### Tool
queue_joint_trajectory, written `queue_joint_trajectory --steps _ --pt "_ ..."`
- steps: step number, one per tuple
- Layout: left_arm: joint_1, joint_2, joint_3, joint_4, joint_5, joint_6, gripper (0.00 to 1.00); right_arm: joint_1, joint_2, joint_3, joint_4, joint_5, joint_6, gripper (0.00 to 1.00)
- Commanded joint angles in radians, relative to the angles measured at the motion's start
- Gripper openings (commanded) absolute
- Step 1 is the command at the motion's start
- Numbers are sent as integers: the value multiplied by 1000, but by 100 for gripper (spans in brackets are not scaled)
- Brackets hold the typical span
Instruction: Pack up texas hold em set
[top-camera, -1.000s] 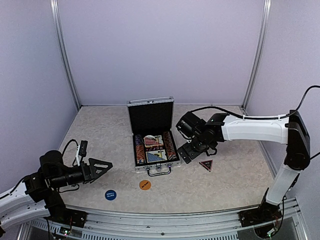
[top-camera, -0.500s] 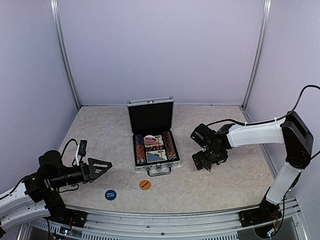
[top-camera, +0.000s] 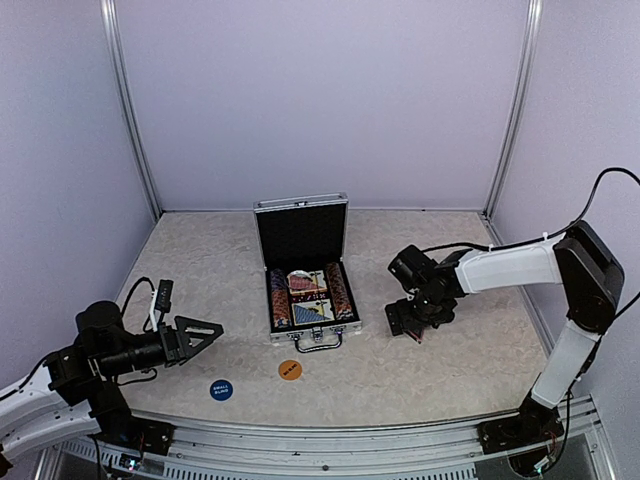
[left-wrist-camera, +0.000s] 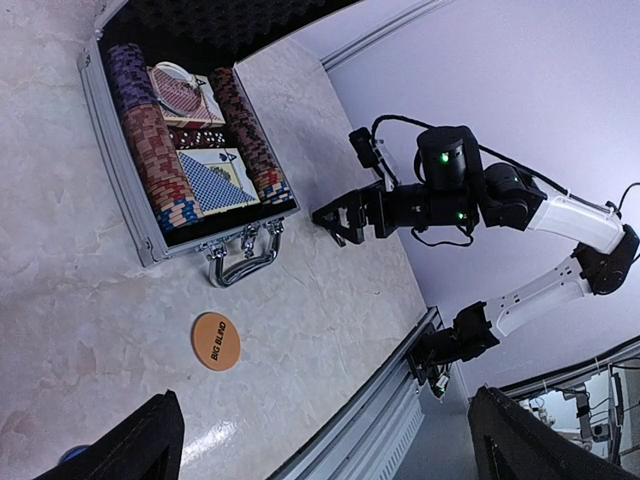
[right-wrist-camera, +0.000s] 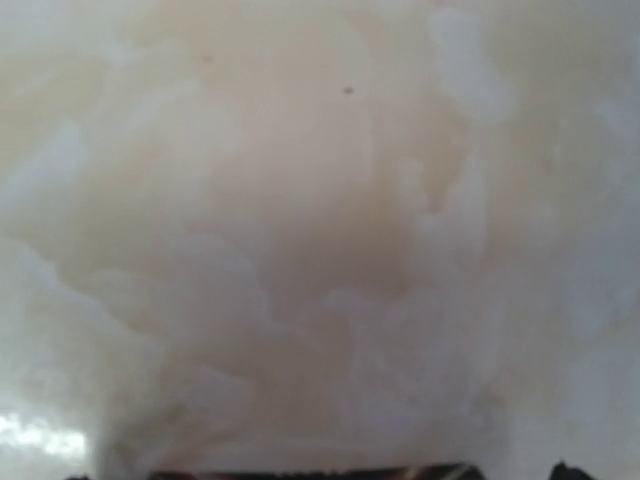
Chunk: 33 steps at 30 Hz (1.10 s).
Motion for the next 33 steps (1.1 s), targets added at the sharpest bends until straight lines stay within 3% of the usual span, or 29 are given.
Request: queue_joint_trajectory --steps 1,20,33 --pt "5 -8 23 5 1 14 99 -10 31 -19 49 -39 21 100" --pt "4 -28 11 5 -2 8 99 -16 -1 -78 51 -55 69 94" --pt "4 -44 2 0 0 2 99 -17 3 -87 60 -56 76 79"
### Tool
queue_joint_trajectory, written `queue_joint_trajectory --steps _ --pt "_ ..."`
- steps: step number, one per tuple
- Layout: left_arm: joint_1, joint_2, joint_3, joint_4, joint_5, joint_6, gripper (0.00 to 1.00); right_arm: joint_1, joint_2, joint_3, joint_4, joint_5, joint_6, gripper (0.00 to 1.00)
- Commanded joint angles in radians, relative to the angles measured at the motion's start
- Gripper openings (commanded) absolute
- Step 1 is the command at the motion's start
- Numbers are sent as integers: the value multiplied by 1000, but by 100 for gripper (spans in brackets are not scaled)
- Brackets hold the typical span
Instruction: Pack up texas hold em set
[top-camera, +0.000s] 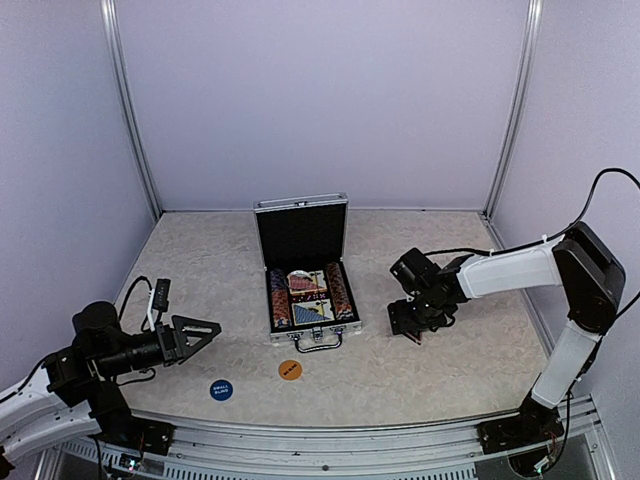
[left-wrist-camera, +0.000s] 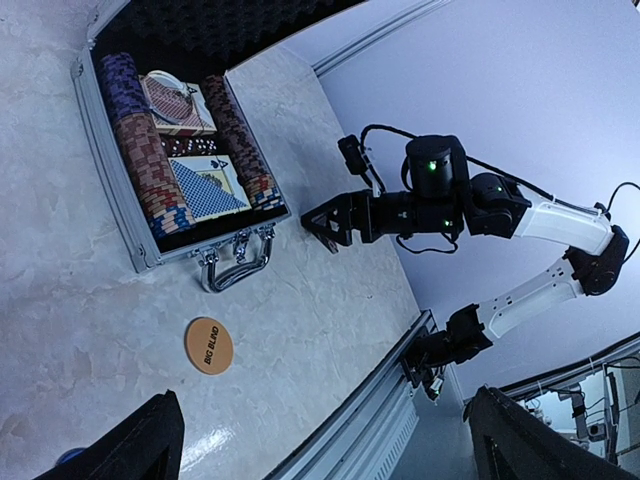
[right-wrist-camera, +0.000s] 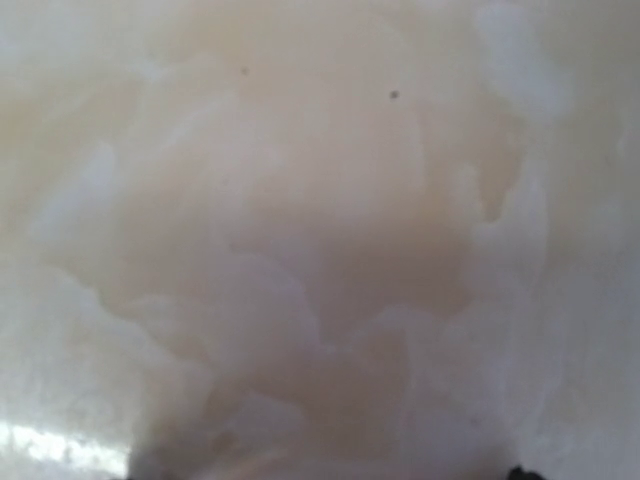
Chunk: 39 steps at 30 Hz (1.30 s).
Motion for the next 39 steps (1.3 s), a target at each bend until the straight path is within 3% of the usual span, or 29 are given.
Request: queue_joint_trajectory --steps 1,6,14,25,39 --pt "4 -20 2 2 0 3 99 -12 1 -35 -45 -5 12 79" --pt "4 -25 2 2 -3 3 99 -12 -10 -37 -41 -3 7 78" --pt "4 -17 2 4 -3 4 99 -11 -44 -34 -37 -6 3 67" --pt "4 -15 2 6 -3 -1 99 4 -85 4 -56 -1 -13 66" --pt "4 20 3 31 4 -2 99 110 -65 206 -139 45 -76 66"
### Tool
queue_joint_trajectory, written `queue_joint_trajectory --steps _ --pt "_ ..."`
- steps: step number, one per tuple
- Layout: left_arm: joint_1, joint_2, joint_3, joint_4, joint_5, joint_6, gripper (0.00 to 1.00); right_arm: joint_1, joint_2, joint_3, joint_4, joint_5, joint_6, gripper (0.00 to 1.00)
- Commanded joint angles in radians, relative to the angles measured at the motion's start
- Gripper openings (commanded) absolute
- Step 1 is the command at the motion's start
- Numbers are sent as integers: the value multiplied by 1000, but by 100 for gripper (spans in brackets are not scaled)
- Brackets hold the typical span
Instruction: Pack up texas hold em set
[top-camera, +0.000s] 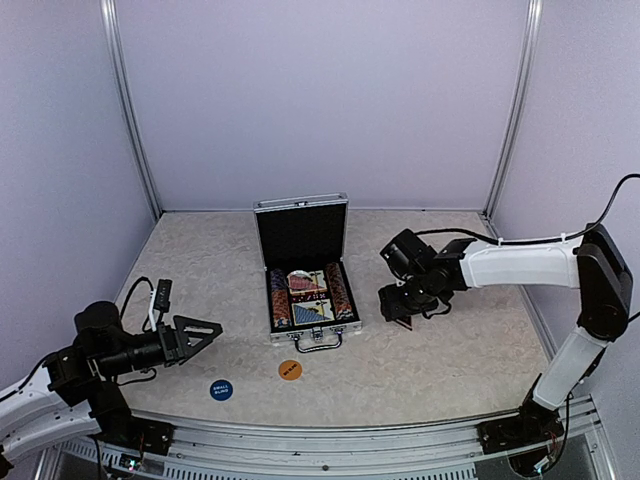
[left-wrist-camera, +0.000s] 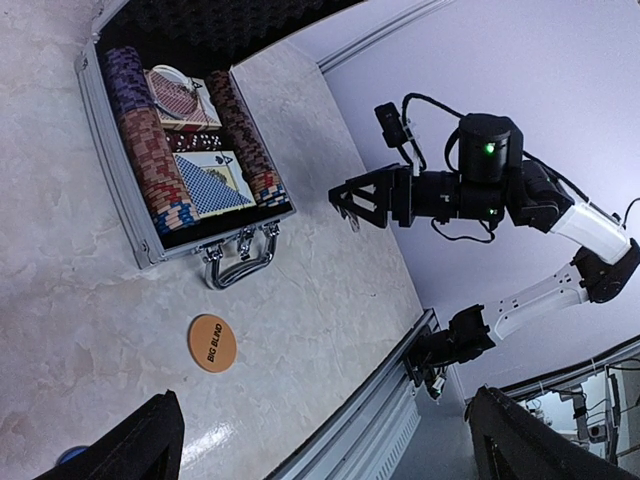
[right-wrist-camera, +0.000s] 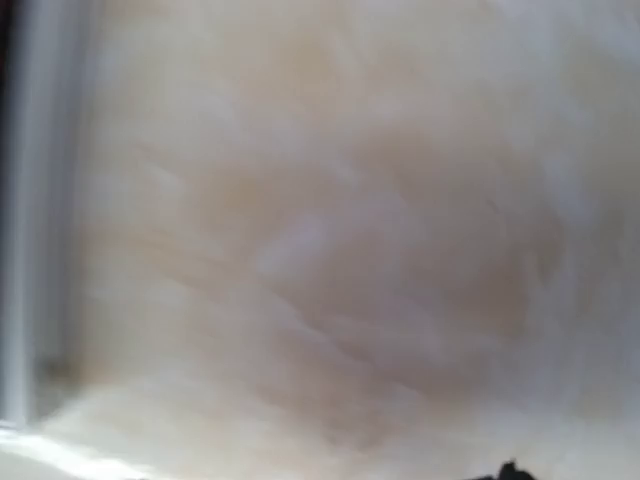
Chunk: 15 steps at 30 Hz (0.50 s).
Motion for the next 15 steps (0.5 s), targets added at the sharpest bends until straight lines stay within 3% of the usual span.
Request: queue_joint_trajectory --steps 1,15 --pt "4 9 4 31 4 2 99 43 9 103 -27 12 -61 67" --pt "3 9 20 0 -8 6 99 89 278 498 -103 -65 -369 68"
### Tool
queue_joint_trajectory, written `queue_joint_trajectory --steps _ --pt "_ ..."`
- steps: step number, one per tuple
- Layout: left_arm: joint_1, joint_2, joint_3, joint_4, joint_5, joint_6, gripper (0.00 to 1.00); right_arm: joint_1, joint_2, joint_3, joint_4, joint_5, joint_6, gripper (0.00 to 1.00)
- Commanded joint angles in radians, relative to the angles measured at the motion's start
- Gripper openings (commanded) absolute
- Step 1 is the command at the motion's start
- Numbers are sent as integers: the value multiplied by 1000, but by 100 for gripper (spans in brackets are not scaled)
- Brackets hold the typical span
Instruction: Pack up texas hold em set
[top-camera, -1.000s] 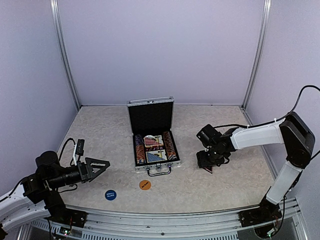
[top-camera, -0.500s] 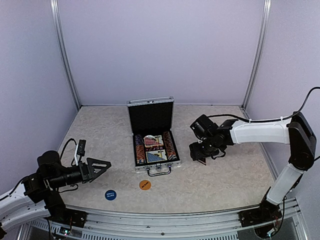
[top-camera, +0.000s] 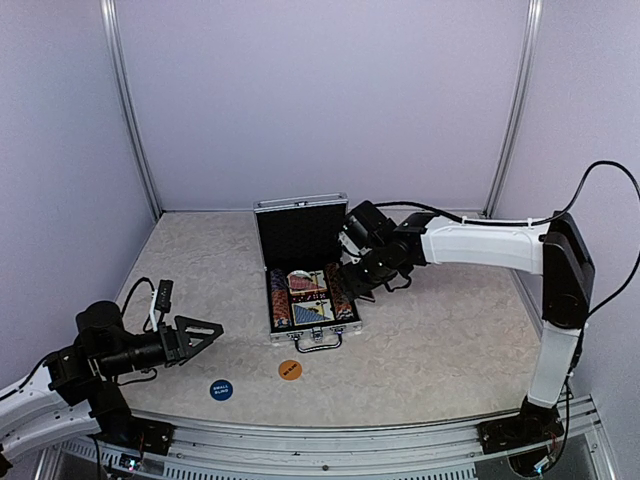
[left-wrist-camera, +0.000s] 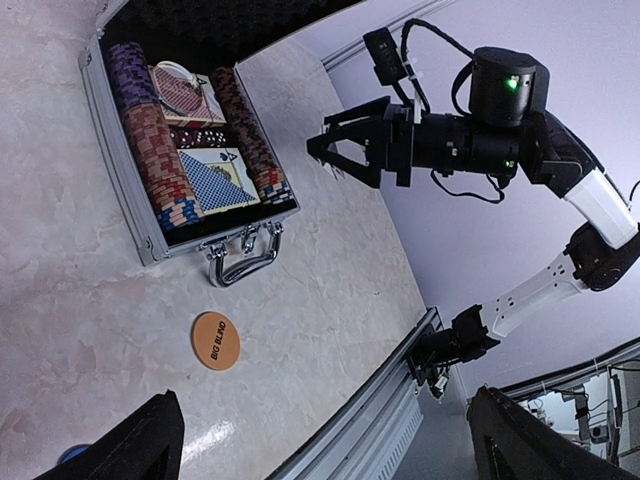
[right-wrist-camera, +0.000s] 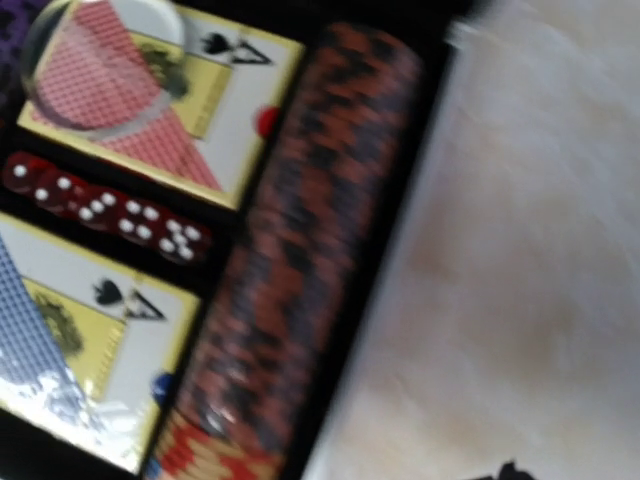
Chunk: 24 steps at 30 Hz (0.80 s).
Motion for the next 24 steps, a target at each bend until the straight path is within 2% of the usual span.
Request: queue_joint_trajectory --steps 1,13,18,24 --pt "3 -7 20 -4 -11 7 99 16 87 136 -57 -32 -115 68" --pt "1 -20 17 -21 -21 -2 99 49 321 453 -107 -62 -257 68" --pt "-1 -27 17 -30 -26 -3 99 58 398 532 -128 -69 -313 69" --pt "-1 -39 16 -39 -32 -6 99 62 436 547 -137 -85 -343 69"
